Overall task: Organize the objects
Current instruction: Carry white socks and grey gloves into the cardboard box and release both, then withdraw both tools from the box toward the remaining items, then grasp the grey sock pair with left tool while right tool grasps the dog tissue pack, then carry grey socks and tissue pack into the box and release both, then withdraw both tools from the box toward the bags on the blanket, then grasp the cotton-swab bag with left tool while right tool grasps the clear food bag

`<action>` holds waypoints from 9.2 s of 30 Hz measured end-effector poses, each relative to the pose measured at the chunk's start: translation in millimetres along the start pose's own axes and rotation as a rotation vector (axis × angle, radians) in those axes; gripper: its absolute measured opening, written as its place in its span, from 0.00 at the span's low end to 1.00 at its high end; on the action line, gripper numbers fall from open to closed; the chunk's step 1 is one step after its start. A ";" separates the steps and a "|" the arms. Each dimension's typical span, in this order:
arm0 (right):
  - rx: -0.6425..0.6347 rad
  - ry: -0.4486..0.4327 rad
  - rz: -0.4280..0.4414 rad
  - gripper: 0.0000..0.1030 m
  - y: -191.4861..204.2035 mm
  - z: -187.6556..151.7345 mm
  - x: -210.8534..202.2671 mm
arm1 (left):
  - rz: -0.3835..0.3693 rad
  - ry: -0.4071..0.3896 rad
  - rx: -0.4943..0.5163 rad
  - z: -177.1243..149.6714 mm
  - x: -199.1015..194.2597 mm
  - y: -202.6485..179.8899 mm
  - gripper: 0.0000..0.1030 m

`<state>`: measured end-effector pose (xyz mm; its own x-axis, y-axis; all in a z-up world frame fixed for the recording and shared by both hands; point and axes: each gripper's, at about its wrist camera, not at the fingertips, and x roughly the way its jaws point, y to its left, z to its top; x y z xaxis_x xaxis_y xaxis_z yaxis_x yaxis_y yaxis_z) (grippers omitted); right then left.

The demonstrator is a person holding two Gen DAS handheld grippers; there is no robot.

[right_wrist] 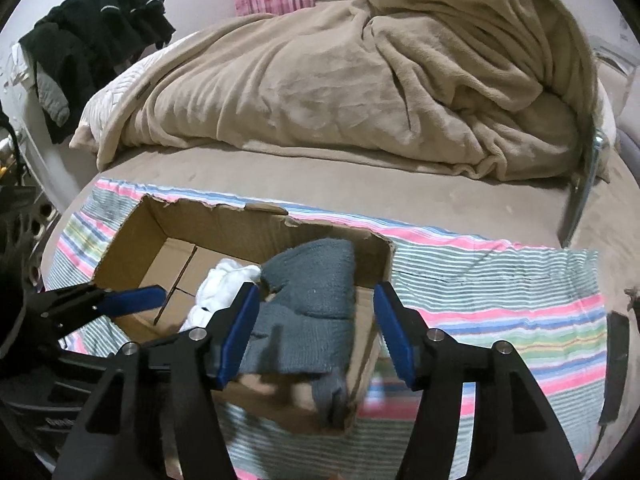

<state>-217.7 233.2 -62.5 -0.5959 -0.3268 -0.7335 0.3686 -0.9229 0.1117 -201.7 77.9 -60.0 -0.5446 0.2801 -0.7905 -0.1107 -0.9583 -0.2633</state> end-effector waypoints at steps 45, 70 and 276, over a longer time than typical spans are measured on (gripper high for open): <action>0.002 -0.038 -0.057 0.75 51.1 -79.9 -121.4 | 0.061 -0.130 -0.040 -109.9 -148.4 31.6 0.71; 0.018 0.124 -0.039 0.75 35.9 -130.0 -63.1 | 0.106 -0.001 -0.037 -135.9 -82.1 45.1 0.71; -0.016 0.093 0.032 0.77 78.9 -118.9 -57.1 | 0.163 -0.055 -0.087 -137.5 -91.0 64.5 0.61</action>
<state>-69.8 203.3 -91.5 -0.5153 -0.3348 -0.7889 0.3983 -0.9086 0.1255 -44.9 -1.7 -81.2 -0.5941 0.1154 -0.7961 0.0541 -0.9817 -0.1827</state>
